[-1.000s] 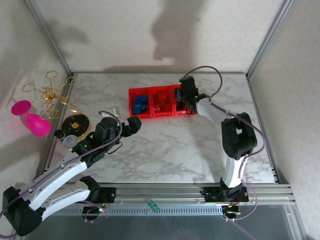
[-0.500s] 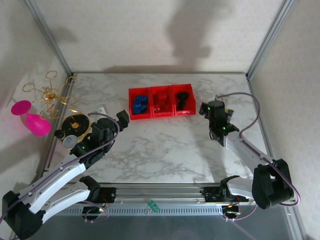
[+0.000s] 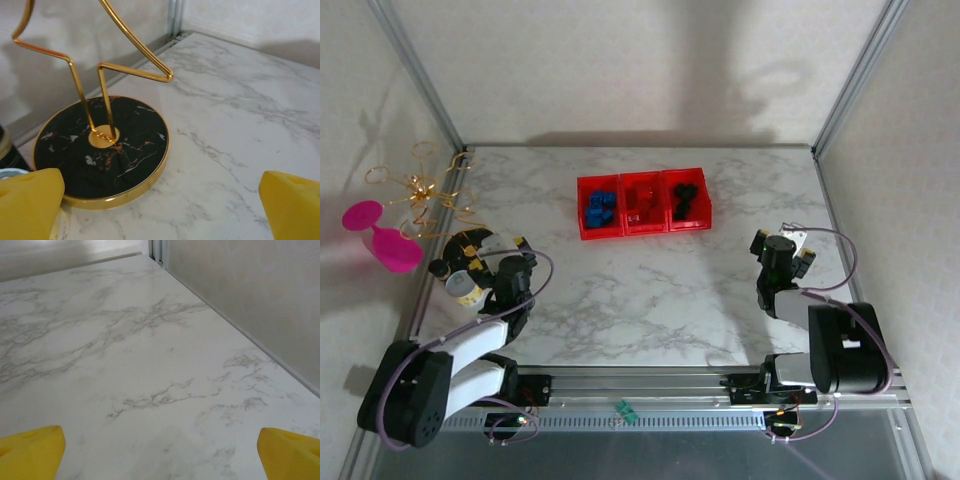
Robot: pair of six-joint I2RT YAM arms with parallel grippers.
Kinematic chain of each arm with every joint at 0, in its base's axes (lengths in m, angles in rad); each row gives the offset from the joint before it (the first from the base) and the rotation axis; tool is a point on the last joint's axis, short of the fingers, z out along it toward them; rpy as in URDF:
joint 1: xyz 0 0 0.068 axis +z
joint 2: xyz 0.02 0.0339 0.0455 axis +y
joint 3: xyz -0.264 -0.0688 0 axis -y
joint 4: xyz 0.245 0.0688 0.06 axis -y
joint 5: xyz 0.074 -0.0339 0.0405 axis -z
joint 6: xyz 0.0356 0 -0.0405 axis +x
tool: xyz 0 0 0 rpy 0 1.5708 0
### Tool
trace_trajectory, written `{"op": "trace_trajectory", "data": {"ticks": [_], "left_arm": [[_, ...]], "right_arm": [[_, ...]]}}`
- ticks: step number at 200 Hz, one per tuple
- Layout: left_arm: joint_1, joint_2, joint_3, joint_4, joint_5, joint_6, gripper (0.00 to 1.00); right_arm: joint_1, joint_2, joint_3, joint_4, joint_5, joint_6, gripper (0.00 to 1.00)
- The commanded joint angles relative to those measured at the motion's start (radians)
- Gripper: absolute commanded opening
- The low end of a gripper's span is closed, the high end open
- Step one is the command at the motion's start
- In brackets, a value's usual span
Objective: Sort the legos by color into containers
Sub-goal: Reset both arms
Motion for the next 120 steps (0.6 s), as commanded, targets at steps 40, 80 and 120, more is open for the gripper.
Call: {"op": "trace_trajectory", "data": {"ticks": [40, 80, 120], "left_arm": [[0.059, 0.349, -0.065, 0.753, 0.281, 0.147, 1.00], [0.142, 0.408, 0.051, 0.575, 0.429, 0.103, 1.00], [0.137, 0.405, 0.050, 0.574, 0.423, 0.106, 0.99]], "right_arm": [[-0.071, 0.155, -0.165, 0.663, -0.345, -0.125, 0.99], [-0.063, 0.181, -0.121, 0.607, -0.361, -0.144, 0.99], [-0.061, 0.185, -0.123, 0.619, -0.362, -0.149, 0.99]]}}
